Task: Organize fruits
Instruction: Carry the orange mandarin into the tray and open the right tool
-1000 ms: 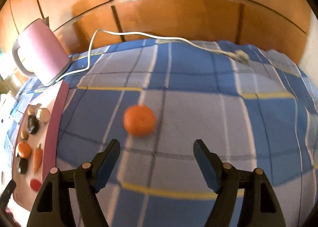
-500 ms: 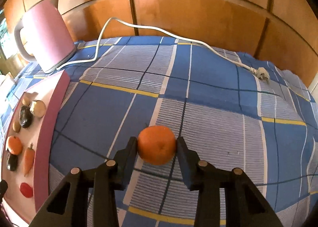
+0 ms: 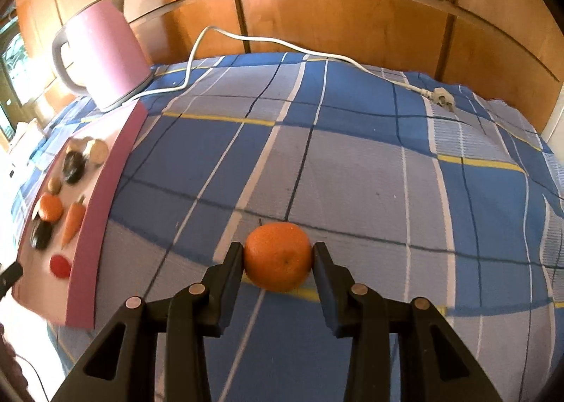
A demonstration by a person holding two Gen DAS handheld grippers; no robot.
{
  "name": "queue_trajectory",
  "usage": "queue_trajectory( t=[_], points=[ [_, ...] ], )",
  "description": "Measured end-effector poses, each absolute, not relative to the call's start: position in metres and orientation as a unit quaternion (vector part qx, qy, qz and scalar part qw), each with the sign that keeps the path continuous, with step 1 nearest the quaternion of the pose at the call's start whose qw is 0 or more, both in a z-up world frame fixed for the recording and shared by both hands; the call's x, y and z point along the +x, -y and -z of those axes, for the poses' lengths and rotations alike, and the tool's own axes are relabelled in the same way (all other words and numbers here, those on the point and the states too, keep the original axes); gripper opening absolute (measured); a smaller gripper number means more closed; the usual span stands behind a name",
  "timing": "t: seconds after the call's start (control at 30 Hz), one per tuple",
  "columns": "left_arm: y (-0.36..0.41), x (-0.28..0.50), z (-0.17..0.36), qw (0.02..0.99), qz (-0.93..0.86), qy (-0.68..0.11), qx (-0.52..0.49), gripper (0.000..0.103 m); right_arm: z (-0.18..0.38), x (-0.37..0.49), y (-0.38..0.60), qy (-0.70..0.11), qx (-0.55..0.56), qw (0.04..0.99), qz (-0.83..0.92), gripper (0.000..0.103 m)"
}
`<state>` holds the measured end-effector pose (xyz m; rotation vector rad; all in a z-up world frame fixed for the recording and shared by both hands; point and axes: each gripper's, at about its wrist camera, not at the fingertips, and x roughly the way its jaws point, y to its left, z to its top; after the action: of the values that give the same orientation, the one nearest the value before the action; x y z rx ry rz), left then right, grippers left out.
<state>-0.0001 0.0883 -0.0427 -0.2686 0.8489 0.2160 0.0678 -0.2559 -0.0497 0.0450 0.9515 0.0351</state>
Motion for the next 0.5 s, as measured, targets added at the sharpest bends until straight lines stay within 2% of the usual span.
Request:
queue_trajectory(
  t=[0.5],
  points=[
    [-0.097, -0.015, 0.028, 0.901, -0.112, -0.397, -0.132, 0.103, 0.042, 0.025, 0.236, -0.452, 0.035, 0.888, -0.076, 0.04]
  ],
)
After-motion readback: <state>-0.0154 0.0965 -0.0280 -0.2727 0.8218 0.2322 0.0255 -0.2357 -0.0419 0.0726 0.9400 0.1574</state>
